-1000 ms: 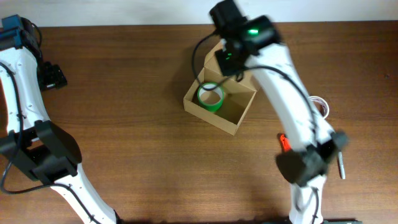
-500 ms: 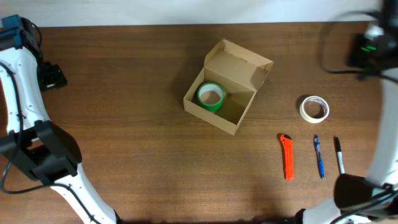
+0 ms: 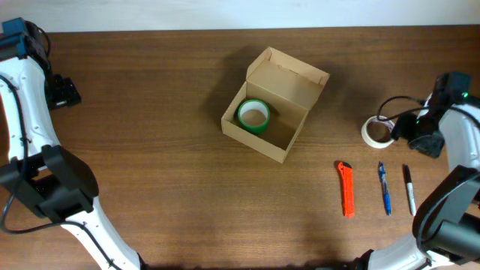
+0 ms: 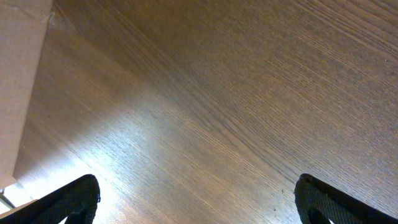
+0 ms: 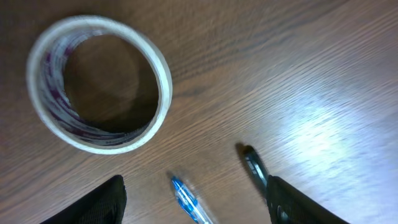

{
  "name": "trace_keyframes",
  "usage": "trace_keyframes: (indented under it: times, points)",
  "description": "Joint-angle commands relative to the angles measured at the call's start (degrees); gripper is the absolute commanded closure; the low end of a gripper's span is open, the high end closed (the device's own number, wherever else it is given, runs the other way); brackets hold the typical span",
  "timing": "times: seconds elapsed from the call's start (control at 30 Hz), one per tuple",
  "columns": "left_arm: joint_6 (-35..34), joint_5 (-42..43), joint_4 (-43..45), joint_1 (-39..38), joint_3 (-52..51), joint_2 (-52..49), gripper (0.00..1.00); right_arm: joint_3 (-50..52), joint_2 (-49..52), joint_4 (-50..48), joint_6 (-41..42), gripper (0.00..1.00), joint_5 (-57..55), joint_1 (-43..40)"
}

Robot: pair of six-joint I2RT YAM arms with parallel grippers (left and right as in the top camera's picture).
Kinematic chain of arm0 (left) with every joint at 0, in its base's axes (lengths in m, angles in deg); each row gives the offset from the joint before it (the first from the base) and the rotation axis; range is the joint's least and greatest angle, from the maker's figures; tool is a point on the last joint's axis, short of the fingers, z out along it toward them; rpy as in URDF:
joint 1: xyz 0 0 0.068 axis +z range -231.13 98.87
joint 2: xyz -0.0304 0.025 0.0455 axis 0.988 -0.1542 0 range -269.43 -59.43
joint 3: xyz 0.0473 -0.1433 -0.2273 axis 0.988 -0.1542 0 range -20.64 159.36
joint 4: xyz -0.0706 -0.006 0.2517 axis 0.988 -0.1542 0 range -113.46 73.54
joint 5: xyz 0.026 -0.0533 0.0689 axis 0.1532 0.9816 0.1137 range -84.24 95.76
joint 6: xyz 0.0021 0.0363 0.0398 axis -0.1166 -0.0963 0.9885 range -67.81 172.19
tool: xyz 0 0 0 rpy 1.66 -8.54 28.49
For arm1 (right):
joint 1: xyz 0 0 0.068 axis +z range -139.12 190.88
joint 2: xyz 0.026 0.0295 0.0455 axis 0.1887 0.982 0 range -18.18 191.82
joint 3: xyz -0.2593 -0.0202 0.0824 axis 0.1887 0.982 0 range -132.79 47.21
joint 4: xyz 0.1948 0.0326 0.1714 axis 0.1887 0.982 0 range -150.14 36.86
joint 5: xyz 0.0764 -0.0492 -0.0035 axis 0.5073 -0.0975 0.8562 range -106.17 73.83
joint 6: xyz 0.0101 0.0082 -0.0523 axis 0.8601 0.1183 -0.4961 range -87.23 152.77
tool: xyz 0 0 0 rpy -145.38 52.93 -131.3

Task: Pack container
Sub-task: 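Grasp the white masking tape roll with the right gripper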

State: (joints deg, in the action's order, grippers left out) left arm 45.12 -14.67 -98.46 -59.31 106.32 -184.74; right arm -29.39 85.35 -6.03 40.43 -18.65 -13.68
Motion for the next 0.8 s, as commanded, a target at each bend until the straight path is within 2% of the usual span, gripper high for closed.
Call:
trace_keyframes:
  times: [0.0, 0.57, 0.63, 0.77]
  points:
    - [0.52, -0.35, 0.00, 0.24, -0.28, -0.35, 0.00, 2.47, -0.20, -2.47, 2.29, 0.27, 2.10, 0.26]
    - [0.52, -0.37, 0.00, 0.24, -0.28, -0.35, 0.00, 2.49, 11.02, -11.10, 4.87, 0.29, 3.37, 1.42]
    - [0.52, -0.37, 0.00, 0.24, -0.28, -0.35, 0.00, 2.49, 11.52, -11.30, 5.11, 0.39, 3.34, 1.40]
    - [0.52, -0.37, 0.00, 0.24, -0.28, -0.35, 0.00, 2.49, 11.89, -11.54, 5.88, 0.74, 3.32, 1.40]
